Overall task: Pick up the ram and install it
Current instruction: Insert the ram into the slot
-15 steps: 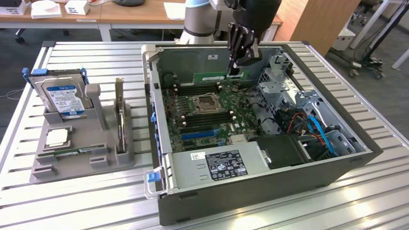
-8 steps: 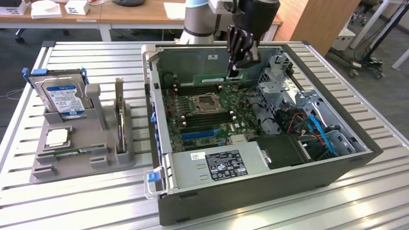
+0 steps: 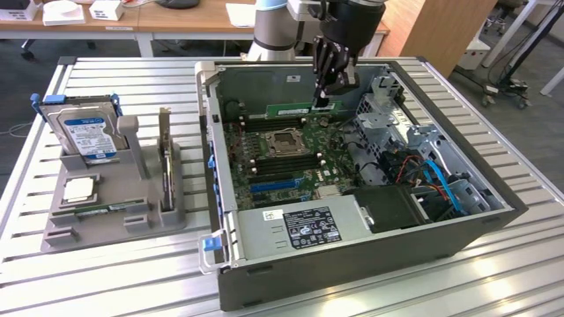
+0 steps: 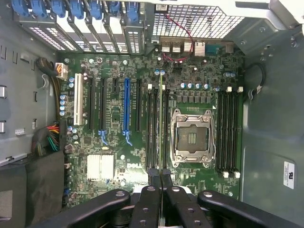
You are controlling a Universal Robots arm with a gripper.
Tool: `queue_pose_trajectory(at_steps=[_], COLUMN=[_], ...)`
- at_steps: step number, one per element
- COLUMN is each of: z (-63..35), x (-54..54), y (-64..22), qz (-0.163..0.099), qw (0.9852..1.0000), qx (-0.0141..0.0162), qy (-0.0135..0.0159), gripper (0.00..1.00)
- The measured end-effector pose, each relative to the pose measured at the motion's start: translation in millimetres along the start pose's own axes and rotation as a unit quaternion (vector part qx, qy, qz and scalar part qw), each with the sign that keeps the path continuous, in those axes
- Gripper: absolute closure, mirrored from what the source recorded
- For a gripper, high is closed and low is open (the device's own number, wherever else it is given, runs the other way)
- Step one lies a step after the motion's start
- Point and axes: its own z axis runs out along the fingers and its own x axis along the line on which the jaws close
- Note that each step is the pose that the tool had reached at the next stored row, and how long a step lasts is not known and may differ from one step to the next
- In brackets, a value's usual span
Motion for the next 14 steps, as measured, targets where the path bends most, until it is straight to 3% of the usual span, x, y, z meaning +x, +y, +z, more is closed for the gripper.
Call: queue_pose_trajectory(at_steps=[14], z=[4.6], x=[0.1], y=[-0.2], qz=[0.0], qw=[1.0], qx=[0.0], qy=[0.0], gripper=[0.89])
